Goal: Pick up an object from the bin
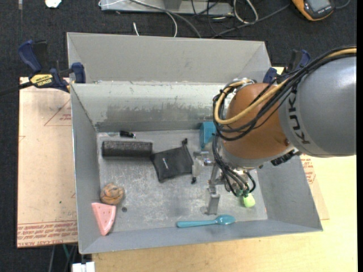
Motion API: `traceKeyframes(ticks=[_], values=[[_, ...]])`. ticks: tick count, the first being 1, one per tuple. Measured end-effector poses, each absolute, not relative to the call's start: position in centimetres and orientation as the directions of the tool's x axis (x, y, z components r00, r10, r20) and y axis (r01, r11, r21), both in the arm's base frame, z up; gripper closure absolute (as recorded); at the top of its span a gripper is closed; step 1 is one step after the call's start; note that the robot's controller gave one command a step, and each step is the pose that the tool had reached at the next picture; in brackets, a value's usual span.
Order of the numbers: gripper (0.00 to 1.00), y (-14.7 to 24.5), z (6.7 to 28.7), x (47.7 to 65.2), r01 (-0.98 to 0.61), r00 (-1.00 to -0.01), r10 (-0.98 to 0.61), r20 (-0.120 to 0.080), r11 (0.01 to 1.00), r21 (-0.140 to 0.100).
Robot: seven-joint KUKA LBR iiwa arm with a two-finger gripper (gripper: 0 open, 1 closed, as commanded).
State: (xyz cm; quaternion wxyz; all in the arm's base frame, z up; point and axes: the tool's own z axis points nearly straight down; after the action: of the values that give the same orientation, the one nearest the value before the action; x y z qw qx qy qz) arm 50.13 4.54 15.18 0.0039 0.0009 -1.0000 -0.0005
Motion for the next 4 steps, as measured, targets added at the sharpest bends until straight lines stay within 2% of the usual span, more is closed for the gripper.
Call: traceKeyframes(ticks=[1,2,3,4], values=[[0.0,4.5,15.6,50.3,0.0,-1.0,0.0,0.0,1.0,0.001],[0.0,5.3,9.3,56.5,0.109,-0.994,0.109,-0.004,0.994,0.003],[0.0,7.3,11.9,57.4,0.183,-0.983,0.183,0.0,0.983,0.003],[0.0,6.3,9.5,57.8,0.156,-0.988,0.156,-0.007,0.988,0.004]])
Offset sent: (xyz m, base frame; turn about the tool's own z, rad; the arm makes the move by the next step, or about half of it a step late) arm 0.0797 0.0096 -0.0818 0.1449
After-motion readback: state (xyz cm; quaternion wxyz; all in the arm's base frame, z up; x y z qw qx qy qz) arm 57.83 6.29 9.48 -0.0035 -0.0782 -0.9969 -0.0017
